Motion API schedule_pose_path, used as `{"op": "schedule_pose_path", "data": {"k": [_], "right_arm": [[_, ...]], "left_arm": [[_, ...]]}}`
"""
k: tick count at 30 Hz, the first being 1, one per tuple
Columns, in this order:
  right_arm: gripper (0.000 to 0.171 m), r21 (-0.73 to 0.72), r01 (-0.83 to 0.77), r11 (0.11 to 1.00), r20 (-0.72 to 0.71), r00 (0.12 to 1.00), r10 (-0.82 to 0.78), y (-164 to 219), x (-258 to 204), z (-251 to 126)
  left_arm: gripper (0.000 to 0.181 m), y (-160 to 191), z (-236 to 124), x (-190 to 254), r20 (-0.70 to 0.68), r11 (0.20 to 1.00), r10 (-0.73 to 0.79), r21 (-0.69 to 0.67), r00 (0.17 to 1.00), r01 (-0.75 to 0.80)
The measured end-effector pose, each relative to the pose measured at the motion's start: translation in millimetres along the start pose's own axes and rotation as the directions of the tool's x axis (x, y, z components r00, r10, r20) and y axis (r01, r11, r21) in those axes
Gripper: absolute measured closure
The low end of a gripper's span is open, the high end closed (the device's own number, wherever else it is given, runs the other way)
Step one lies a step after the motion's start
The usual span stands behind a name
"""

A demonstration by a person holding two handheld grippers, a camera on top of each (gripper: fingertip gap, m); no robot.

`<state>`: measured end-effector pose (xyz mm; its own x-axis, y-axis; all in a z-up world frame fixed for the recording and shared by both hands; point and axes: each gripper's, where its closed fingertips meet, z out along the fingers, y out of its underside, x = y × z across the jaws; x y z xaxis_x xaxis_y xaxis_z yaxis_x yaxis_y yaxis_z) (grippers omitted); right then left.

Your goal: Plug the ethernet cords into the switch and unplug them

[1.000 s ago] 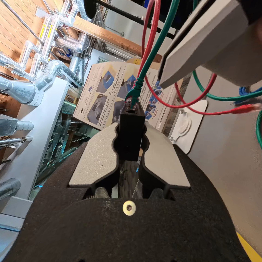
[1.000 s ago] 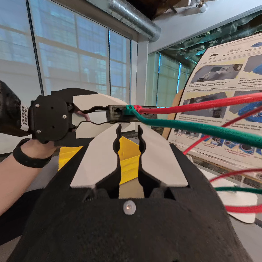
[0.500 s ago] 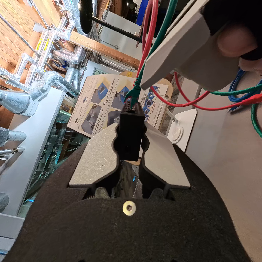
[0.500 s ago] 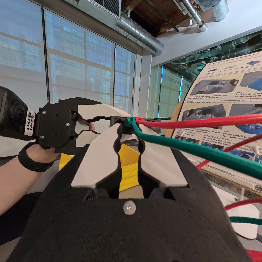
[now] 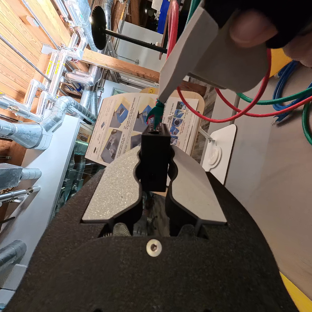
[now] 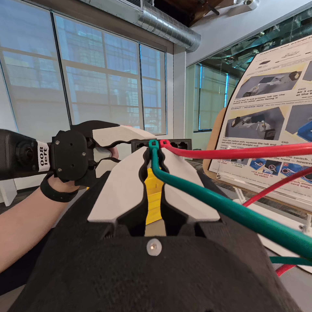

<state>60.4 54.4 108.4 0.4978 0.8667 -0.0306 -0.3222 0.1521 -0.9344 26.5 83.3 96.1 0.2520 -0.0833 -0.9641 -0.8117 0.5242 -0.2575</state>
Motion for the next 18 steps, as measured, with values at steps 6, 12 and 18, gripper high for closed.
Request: {"op": "schedule_pose_path", "data": {"k": [6,12,18], "right_arm": [[0.161,-0.020,0.103,0.995,-0.024,0.994,-0.103,-7.2,-5.8,-1.2],[0.161,-0.051,0.103,0.993,-0.017,0.994,-0.104,-11.6,-9.0,-1.3],[0.161,-0.071,0.162,0.984,-0.056,0.985,-0.166,-9.0,-8.8,-1.1]], "left_arm": [[0.154,-4.6,-2.1,-8.8,0.058,1.000,0.013,0.008,0.998,-0.014],[0.154,-8.0,-5.1,-14.1,0.103,0.998,0.058,0.018,0.993,-0.060],[0.154,-5.7,-4.9,-14.3,0.113,0.994,0.113,-0.026,0.987,-0.111]]}}
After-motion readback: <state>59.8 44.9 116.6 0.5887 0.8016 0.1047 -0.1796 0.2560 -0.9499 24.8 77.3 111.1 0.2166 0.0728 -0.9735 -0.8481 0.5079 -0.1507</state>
